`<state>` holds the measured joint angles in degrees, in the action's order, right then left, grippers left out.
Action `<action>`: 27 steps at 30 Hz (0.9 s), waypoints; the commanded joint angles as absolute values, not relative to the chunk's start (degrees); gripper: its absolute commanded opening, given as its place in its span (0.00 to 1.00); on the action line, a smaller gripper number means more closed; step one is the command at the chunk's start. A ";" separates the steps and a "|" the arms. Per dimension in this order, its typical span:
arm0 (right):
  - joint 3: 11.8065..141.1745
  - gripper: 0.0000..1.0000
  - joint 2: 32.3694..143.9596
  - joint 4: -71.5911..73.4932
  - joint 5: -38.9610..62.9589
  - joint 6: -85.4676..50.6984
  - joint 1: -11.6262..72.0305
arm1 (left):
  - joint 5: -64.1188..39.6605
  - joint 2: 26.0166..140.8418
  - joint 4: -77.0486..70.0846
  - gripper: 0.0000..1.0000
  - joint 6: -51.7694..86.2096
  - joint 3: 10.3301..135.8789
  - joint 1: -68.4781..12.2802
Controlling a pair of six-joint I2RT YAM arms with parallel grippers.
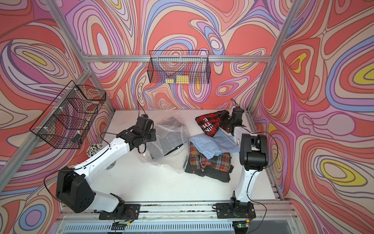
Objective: Take the shirt out of the vacuum bag
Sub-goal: Place the shirt at the center of the board.
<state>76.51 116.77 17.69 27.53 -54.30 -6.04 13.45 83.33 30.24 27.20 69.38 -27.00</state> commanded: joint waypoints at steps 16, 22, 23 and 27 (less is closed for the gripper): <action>71.51 0.60 112.97 17.72 26.90 -52.18 0.41 | 12.98 83.14 30.85 0.00 26.94 70.09 -26.65; 68.18 0.66 94.40 5.81 18.17 -47.62 8.83 | 13.16 82.17 31.51 0.00 26.97 71.06 -26.64; 64.81 0.66 92.05 7.54 18.09 -49.48 9.44 | 13.48 81.65 31.39 0.00 26.81 70.93 -26.65; 55.41 0.66 84.19 9.86 14.06 -53.16 16.64 | 13.60 80.19 30.94 0.00 27.05 70.08 -26.63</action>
